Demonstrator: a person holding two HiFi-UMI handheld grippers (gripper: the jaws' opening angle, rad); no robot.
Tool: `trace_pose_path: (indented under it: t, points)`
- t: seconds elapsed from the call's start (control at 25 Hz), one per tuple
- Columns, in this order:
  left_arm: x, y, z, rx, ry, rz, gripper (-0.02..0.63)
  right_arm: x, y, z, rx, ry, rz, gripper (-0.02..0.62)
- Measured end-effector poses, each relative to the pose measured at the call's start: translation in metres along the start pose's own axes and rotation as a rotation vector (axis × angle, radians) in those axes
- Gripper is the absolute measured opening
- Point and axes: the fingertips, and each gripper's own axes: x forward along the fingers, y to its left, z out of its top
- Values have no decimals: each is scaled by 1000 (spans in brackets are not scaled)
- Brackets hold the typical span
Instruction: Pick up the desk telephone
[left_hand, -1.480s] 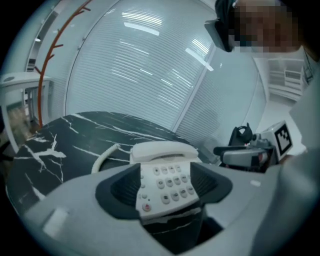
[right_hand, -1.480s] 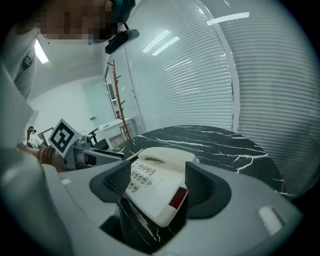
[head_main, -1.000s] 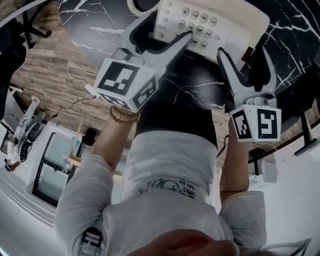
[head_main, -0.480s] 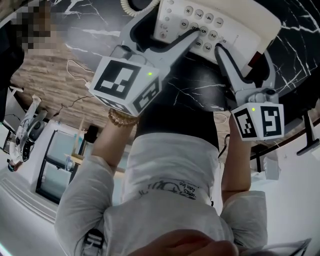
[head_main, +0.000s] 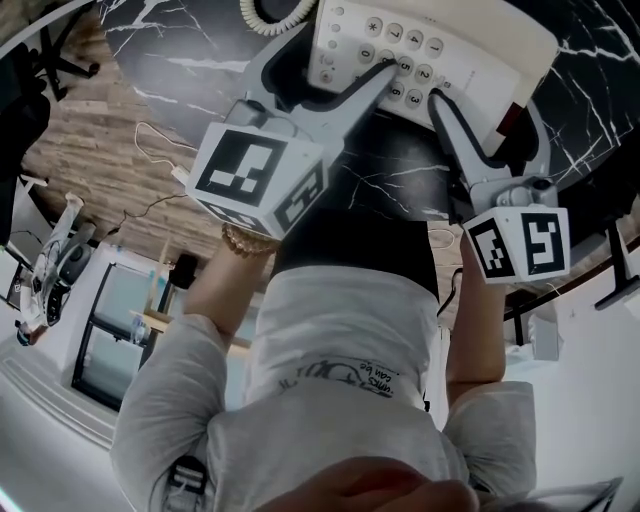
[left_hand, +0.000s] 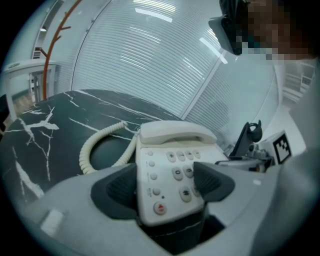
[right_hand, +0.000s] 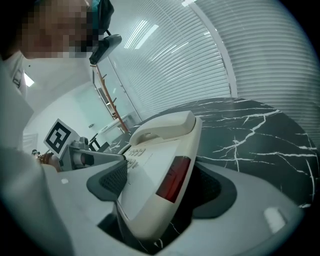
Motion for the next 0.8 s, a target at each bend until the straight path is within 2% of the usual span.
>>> trace_pose_path:
  t: [0.4, 0.8]
  points:
    - [-27, -23, 25, 60, -30, 8, 356, -26, 19, 23, -6, -36, -6, 394]
    - [-72, -59, 85, 134, -98, 2, 356, -66, 53, 82, -48, -109, -9, 394]
